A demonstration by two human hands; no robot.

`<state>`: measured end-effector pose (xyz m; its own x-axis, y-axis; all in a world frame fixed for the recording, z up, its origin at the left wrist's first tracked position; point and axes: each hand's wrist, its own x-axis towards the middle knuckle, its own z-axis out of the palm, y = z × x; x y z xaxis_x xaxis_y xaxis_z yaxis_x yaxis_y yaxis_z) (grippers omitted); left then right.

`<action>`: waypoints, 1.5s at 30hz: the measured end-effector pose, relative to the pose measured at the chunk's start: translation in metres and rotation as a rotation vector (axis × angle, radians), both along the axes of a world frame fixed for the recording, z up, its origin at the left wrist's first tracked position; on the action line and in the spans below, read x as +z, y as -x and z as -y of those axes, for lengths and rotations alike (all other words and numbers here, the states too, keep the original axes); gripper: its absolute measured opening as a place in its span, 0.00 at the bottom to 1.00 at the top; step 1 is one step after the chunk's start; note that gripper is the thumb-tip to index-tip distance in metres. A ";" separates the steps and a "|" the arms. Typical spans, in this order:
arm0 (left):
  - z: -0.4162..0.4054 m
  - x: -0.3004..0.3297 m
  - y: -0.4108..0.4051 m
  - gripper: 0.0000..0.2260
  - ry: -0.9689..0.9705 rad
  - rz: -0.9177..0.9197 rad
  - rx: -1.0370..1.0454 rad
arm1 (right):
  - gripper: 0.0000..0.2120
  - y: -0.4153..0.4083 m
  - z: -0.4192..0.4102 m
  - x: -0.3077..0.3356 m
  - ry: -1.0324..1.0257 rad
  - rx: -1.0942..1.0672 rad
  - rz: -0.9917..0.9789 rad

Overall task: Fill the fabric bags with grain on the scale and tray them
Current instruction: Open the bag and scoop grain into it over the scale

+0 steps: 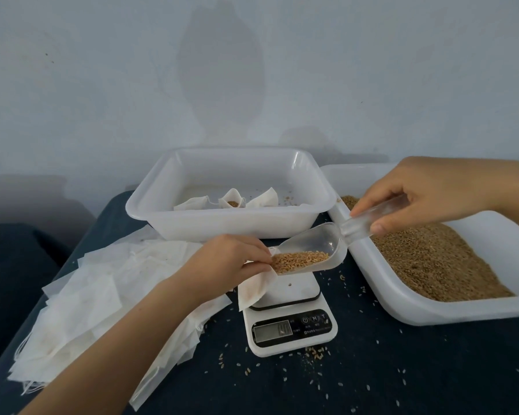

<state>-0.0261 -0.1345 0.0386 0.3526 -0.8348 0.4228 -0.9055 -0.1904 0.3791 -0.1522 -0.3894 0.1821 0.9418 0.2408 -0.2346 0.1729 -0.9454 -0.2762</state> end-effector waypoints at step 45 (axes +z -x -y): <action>-0.003 0.000 0.002 0.05 0.070 0.020 0.055 | 0.14 -0.023 -0.028 0.039 0.186 -0.011 0.066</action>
<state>-0.0281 -0.1315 0.0383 0.3880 -0.7826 0.4869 -0.9020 -0.2138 0.3751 -0.1288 -0.3609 0.2211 0.9589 0.1886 -0.2121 0.1742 -0.9811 -0.0846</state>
